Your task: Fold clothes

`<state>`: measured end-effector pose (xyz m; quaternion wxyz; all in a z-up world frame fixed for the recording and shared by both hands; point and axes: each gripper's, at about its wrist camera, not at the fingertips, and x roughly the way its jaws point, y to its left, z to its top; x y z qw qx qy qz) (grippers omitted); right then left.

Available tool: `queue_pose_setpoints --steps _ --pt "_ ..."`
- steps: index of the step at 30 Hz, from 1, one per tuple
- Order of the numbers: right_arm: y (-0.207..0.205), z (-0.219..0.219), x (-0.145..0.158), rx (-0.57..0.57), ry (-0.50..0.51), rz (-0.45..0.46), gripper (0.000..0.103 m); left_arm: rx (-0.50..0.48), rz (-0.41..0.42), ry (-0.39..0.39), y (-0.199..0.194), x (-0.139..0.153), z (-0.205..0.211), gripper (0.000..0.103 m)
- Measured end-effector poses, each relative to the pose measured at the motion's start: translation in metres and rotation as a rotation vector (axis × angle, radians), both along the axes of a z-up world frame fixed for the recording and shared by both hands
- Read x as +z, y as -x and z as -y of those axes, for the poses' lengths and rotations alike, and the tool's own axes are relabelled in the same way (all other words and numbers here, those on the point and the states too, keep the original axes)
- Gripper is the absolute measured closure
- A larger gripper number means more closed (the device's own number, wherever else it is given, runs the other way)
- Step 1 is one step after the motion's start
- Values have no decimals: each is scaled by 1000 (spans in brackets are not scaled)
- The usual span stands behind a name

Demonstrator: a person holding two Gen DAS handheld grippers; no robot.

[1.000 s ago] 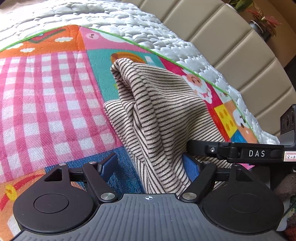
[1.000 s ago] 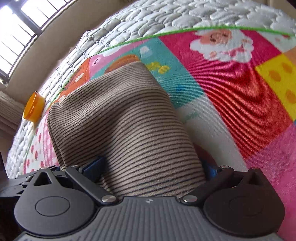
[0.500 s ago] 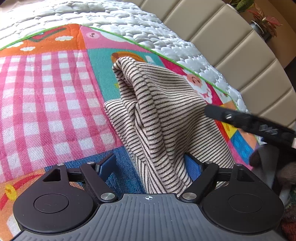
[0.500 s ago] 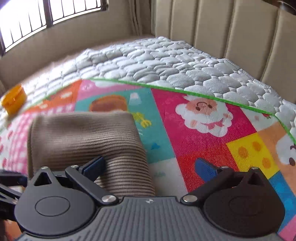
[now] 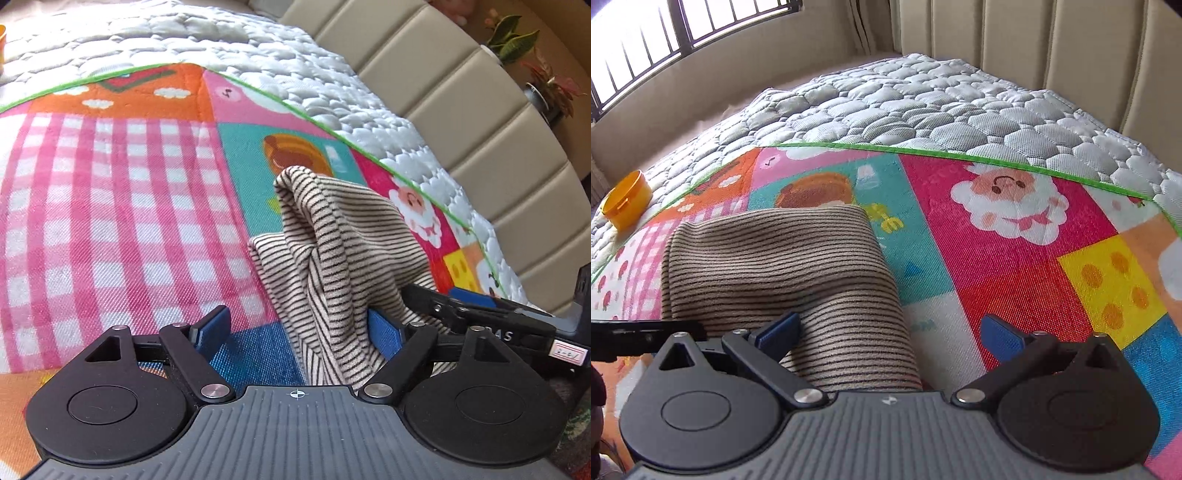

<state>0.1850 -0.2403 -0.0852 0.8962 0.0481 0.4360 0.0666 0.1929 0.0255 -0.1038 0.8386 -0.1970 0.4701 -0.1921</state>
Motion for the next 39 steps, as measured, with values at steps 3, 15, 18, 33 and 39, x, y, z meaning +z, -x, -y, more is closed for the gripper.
queue_pose_setpoints --steps 3,15,18,33,39 --pt "7 -8 7 65 -16 -16 0 25 39 46 -1 6 -7 19" --pt "30 -29 20 292 95 45 0 34 87 -115 -9 0 -5 16" --pt "39 -51 10 395 152 30 0 34 85 -116 -10 -1 -5 14" --pt "3 23 7 32 -82 -59 0 14 100 -155 -10 0 -2 12" --pt "-3 37 -10 -46 -88 -105 0 18 51 -57 -8 2 -9 15"
